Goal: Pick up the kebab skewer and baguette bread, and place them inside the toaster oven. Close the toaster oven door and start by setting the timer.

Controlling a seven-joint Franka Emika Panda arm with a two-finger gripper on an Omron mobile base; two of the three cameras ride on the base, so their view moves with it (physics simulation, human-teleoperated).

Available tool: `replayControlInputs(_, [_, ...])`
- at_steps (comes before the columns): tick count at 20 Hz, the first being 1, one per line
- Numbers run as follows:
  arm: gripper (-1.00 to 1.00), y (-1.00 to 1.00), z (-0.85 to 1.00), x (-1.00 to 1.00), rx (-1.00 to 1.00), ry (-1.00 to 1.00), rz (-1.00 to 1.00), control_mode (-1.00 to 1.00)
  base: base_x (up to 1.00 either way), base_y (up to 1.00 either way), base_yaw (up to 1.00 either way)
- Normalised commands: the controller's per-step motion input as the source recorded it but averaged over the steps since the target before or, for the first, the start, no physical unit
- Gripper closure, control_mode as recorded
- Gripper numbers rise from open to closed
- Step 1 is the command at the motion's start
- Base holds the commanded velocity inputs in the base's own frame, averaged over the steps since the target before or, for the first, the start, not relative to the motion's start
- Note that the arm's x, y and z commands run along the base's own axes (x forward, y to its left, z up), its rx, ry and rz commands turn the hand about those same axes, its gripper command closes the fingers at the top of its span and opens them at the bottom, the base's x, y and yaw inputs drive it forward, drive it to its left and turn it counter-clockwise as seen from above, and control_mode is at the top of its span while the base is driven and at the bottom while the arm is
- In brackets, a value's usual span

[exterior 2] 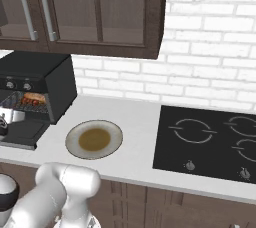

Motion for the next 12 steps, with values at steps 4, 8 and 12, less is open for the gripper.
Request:
replayControlInputs(4, [-1.00,-0.28,0.06,-0.69,0.00,0.00,-0.03,-1.00,0.00,0.00,0.00])
replayControlInputs(8, [-1.00,-0.33,0.06,-0.56,0.00,0.03,-0.01,-1.00,0.00,0.00,0.00])
replayControlInputs(12, [-1.00,-0.37,0.05,-0.40,0.00,0.09,-0.01,-1.00,0.00,0.00,0.00])
